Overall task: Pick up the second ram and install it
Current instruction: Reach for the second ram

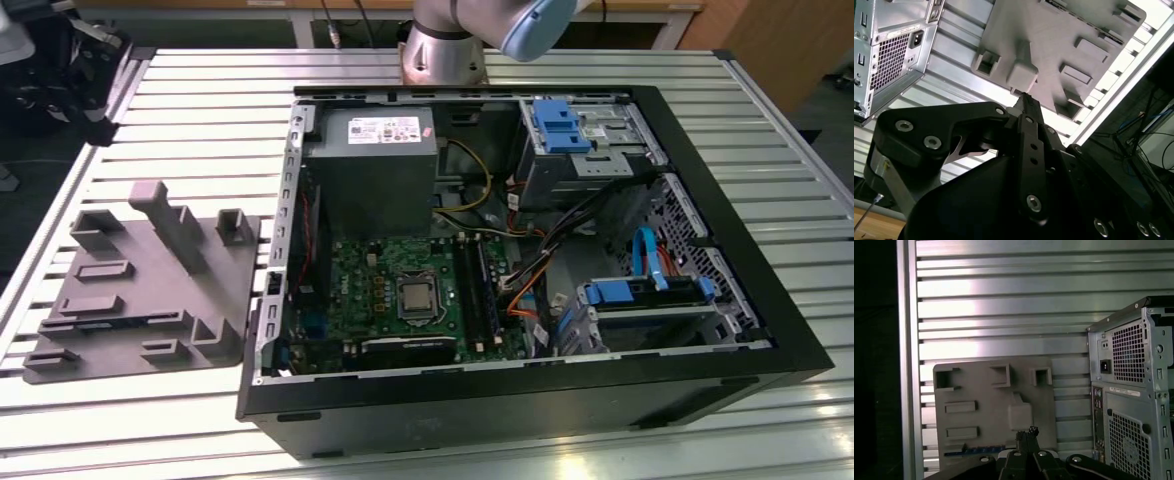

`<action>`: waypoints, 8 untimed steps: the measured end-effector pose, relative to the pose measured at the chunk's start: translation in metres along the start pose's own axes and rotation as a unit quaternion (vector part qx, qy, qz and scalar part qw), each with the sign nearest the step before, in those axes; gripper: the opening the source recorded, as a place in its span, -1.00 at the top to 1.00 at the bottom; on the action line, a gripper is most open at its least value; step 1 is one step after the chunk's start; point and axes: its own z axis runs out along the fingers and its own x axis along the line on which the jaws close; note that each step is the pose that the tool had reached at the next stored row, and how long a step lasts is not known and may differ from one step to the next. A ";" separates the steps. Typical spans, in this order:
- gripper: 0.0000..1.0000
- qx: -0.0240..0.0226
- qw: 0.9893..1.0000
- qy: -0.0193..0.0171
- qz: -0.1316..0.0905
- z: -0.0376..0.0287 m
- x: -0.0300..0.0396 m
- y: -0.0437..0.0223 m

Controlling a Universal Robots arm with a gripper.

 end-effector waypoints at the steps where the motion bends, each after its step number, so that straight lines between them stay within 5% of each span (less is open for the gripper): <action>1: 0.79 0.000 1.000 0.000 0.000 0.0000 0.0004 -0.0001; 8: 0.79 0.000 1.000 0.000 0.000 0.0004 0.0032 -0.0007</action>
